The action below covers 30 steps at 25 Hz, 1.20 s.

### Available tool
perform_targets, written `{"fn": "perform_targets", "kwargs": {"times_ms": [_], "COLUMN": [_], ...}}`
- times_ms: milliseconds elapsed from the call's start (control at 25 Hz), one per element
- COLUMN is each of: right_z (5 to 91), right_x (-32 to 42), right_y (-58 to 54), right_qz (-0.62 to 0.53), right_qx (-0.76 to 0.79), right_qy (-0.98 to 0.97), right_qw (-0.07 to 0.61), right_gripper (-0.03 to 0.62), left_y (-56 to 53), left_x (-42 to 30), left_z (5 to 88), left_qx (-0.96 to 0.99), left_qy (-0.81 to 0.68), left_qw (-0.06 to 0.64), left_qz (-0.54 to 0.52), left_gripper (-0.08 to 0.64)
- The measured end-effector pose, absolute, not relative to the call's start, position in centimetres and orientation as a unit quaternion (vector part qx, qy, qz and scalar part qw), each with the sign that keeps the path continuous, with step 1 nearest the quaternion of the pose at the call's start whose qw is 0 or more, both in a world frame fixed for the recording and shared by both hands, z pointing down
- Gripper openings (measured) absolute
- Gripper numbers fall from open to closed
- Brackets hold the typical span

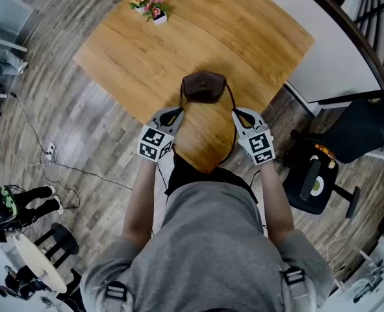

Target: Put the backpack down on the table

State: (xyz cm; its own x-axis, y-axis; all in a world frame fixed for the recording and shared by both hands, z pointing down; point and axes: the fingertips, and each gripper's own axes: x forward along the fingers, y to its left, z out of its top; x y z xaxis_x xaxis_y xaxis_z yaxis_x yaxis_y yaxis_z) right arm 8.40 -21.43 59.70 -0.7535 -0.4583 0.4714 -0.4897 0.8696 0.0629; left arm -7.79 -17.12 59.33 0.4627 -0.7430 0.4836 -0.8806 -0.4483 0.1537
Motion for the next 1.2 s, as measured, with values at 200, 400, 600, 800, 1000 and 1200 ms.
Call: {"fn": "perform_targets", "kwargs": {"times_ms": [200,400,600,800,1000,1200], "right_z": [59.4,59.4,59.5,59.2,59.2,59.0], "right_x": [8.7,9.3,10.1,10.6,11.0,11.3], "right_y": [-20.1,-19.1,-18.6,-18.2,-18.2,-17.9], "right_qz": [0.027,0.027,0.027,0.025,0.019,0.023], "right_qx": [0.249,0.247,0.247,0.246,0.245,0.245], "right_qy": [-0.937,-0.938,-0.936,-0.938,-0.939,-0.939], "right_qw": [0.242,0.243,0.25,0.244,0.24,0.24], "right_gripper": [0.005,0.005,0.005,0.005,0.005,0.005], "left_y": [-15.5,-13.9,-12.6,-11.6,-11.1,-10.6], "left_x": [-8.1,-8.0,-7.9,-7.9,-7.6,-7.5], "left_z": [58.1,58.1,58.0,57.6,57.2,57.0], "left_qx": [0.832,0.826,0.821,0.816,0.814,0.811], "left_qy": [-0.497,-0.505,-0.511,-0.518,-0.522,-0.525], "left_qw": [0.185,0.19,0.19,0.189,0.186,0.188], "left_qz": [0.16,0.161,0.169,0.172,0.173,0.176], "left_gripper": [0.02,0.018,0.02,0.019,0.018,0.02]}}
